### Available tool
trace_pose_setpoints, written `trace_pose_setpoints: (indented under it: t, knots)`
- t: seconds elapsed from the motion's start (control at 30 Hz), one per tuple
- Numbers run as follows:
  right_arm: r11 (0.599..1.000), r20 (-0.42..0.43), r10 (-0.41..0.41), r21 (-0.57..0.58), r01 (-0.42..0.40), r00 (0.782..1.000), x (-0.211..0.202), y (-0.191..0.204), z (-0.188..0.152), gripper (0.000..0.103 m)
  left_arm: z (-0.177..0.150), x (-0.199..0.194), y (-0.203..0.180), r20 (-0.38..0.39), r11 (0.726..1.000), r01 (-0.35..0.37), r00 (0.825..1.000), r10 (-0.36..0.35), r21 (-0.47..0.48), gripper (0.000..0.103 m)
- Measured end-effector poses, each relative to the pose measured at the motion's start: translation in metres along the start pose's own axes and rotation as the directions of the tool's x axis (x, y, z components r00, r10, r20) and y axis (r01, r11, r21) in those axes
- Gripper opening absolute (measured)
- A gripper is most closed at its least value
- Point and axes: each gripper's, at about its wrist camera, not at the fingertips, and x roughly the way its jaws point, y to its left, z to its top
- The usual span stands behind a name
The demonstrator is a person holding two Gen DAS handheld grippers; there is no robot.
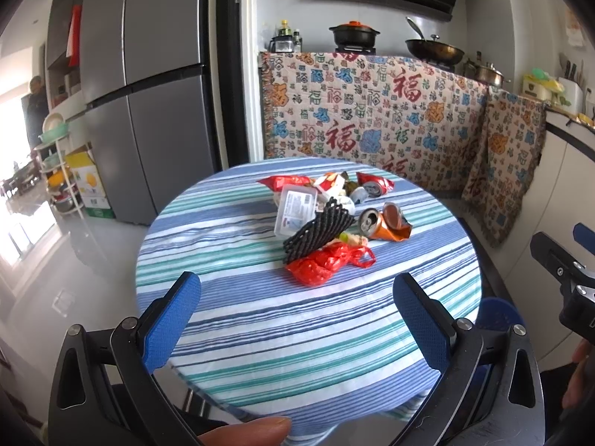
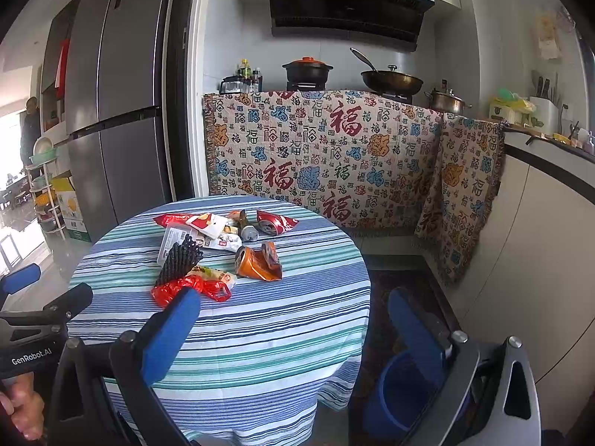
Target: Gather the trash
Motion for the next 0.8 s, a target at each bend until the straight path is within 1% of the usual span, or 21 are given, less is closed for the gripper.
trace_pose_setpoints:
  t: [0.8]
  knots:
    - [1.000,-0.006,-0.002,0.001,0.002,1.000,0.0014,0.0017,-0.0016,0.103,-0.0050,0.0010,-0.0014,-0.003,1.000,-0.001,1.000,0.001,0.010,0.103]
